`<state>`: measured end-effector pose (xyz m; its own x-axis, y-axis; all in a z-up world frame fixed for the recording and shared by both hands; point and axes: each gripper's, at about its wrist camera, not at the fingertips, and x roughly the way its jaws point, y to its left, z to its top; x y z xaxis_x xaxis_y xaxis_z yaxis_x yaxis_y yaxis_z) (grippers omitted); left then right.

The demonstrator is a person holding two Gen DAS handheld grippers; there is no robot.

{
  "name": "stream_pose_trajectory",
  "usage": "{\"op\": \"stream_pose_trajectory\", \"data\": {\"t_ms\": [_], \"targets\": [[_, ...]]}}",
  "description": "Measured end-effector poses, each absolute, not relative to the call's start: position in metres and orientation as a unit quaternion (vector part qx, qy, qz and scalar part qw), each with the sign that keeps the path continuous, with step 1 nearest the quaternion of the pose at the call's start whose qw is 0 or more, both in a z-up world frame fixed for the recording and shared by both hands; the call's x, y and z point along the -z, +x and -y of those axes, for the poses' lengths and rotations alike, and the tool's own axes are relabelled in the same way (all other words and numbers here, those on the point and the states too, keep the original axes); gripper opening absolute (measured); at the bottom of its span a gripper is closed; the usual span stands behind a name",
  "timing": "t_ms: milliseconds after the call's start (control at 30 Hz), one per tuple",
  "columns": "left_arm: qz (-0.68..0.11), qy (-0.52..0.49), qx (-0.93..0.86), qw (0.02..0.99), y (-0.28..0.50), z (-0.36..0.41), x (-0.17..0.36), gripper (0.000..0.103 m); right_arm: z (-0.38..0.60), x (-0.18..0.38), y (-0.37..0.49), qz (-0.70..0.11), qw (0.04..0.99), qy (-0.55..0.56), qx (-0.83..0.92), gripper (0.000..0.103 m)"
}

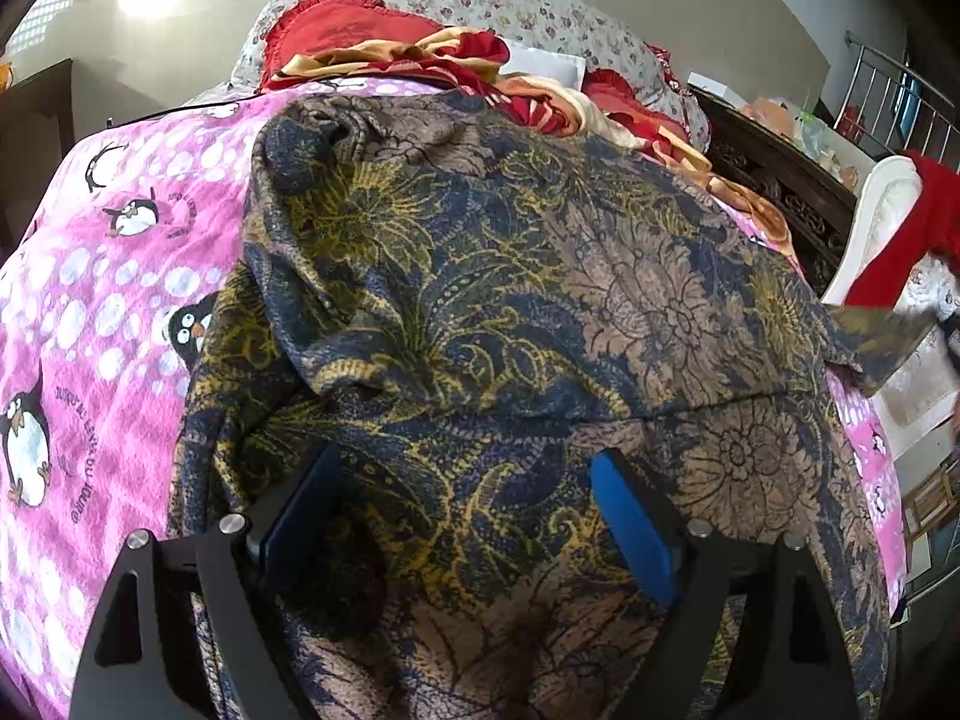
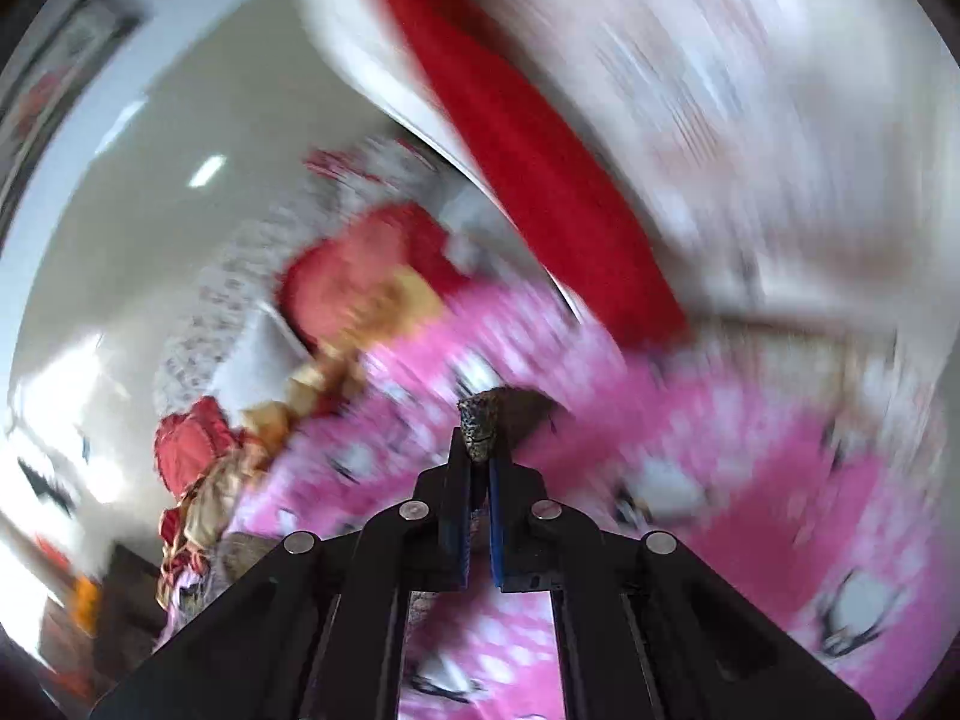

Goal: Fold small clothes

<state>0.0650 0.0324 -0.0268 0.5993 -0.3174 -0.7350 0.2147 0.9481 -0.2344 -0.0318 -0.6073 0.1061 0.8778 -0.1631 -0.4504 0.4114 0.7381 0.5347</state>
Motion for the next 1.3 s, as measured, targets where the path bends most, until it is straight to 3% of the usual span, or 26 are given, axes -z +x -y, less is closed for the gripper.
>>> {"op": "stream_pose_trajectory", "data": {"t_ms": [133,300,400,533,733,867,933,1133,1233,1300], "targets": [[-0.418,-0.057,0.149,0.894,0.063,-0.031,0.021,0.089,0.550,-0.196,-0.031,-0.136,0.957,0.236,0.105,0.013],[-0.396,-0.102,0.165,0.898,0.063,-0.044,-0.017,0.089,0.448,-0.234,0.016,-0.133,0.974,0.182,-0.012,0.013],[-0.392,-0.147,0.188,0.889,0.076,-0.056,-0.043,0.089,0.367,-0.213,0.062,-0.170,0.969,0.154,-0.091,0.013],[-0.401,-0.221,0.213,0.863,0.101,-0.071,-0.054,0.089,0.252,-0.146,0.109,-0.239,0.941,0.133,-0.199,0.012],[-0.466,-0.228,0.234,0.822,0.138,-0.047,-0.017,0.089,0.150,-0.015,0.118,-0.369,0.898,0.085,-0.225,0.013],[-0.500,-0.229,0.253,0.796,0.147,-0.016,0.006,0.088,0.135,0.001,0.103,-0.375,0.901,0.042,-0.213,0.015],[-0.508,-0.210,0.265,0.792,0.150,0.001,0.012,0.089,0.140,0.004,0.101,-0.384,0.899,0.038,-0.210,0.022],[-0.500,-0.202,0.302,0.786,0.151,0.018,0.014,0.094,0.156,-0.013,0.052,-0.385,0.904,-0.033,-0.183,0.028],[-0.498,-0.203,0.333,0.775,0.150,0.024,0.013,0.085,0.169,-0.005,0.018,-0.391,0.903,-0.083,-0.158,0.029],[-0.498,-0.196,0.337,0.775,0.150,0.025,0.014,0.060,0.181,0.002,-0.002,-0.396,0.904,-0.095,-0.133,0.029]]}}
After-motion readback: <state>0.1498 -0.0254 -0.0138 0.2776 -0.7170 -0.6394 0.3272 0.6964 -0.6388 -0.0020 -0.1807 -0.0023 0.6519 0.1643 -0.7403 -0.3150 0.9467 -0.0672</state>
